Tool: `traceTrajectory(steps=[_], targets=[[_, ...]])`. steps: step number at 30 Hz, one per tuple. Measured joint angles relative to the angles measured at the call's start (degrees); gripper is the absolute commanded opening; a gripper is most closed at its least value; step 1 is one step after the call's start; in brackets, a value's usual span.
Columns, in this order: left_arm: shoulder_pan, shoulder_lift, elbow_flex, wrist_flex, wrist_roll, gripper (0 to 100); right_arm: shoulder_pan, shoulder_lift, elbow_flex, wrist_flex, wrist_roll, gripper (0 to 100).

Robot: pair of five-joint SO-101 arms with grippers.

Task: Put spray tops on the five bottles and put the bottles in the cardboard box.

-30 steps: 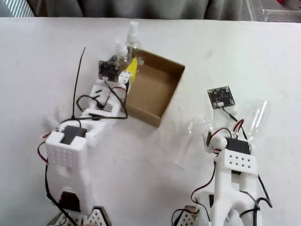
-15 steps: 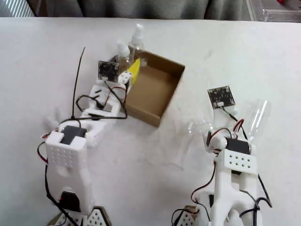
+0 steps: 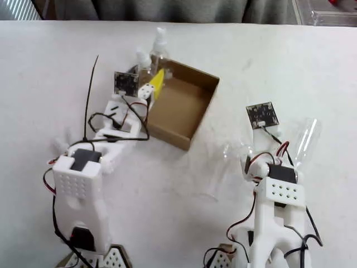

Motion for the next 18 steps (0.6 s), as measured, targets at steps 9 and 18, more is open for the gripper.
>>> traceTrajectory(steps=[9, 18], targets=[[-0.79, -0.53, 0.09, 3.87, 0.18, 44, 0.00, 0.00, 0.00, 0.00, 0.00, 1.6], [-2.55, -4.84, 4.13, 8.00, 4.13, 47, 0.00, 0.00, 0.00, 0.00, 0.00, 1.6]])
